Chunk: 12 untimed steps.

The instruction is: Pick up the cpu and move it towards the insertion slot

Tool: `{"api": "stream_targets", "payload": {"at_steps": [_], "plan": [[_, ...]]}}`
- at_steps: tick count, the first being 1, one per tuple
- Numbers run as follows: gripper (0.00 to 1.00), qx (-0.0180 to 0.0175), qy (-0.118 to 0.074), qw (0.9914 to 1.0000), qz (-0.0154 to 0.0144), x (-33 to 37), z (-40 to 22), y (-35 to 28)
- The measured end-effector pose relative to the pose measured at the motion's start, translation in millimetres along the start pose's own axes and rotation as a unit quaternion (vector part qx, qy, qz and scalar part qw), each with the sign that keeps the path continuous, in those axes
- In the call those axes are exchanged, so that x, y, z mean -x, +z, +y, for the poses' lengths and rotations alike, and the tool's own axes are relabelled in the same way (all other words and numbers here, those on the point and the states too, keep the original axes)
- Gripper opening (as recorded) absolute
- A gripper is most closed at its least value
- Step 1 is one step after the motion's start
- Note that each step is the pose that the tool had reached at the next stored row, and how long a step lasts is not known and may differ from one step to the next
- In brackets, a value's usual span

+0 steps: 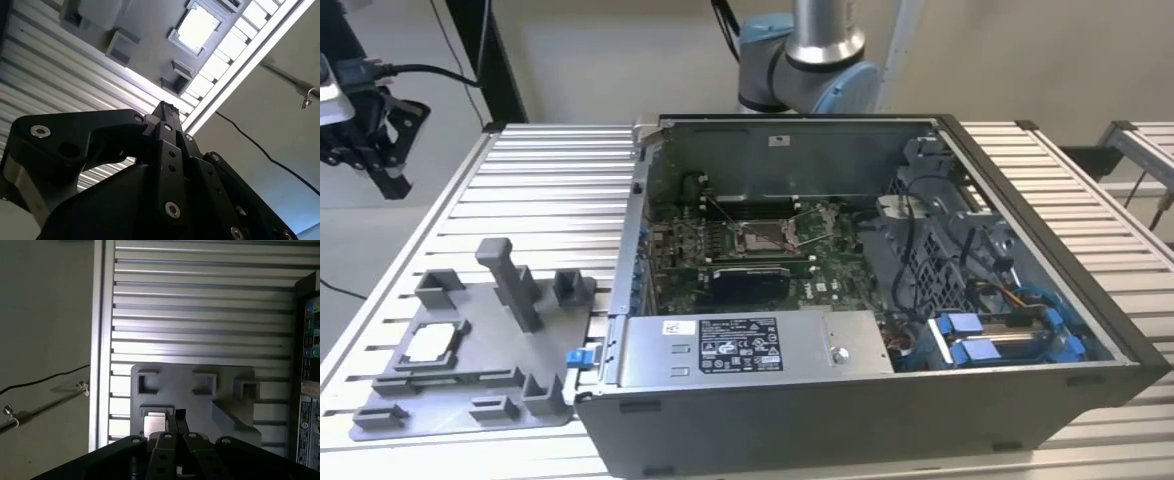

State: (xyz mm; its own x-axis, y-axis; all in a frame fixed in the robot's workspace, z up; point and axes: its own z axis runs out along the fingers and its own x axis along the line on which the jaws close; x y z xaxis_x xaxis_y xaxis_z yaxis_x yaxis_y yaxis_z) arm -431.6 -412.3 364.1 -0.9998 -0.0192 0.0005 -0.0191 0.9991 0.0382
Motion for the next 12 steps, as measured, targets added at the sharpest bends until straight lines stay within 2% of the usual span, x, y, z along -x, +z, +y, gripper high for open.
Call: {"api": "stream_targets", "payload": {"at_steps": [4,6,12], "plan": [[0.00,0.0000,0.000,1.00000,0.0000,-0.4,-18.5,0.3],[0.00,0.0000,0.000,1.00000,0.0000,-0.7,-24.8,0.9],[0.00,0.0000,0.001,1.00000,-0.0001,-3.7,-26.3,2.5]]}}
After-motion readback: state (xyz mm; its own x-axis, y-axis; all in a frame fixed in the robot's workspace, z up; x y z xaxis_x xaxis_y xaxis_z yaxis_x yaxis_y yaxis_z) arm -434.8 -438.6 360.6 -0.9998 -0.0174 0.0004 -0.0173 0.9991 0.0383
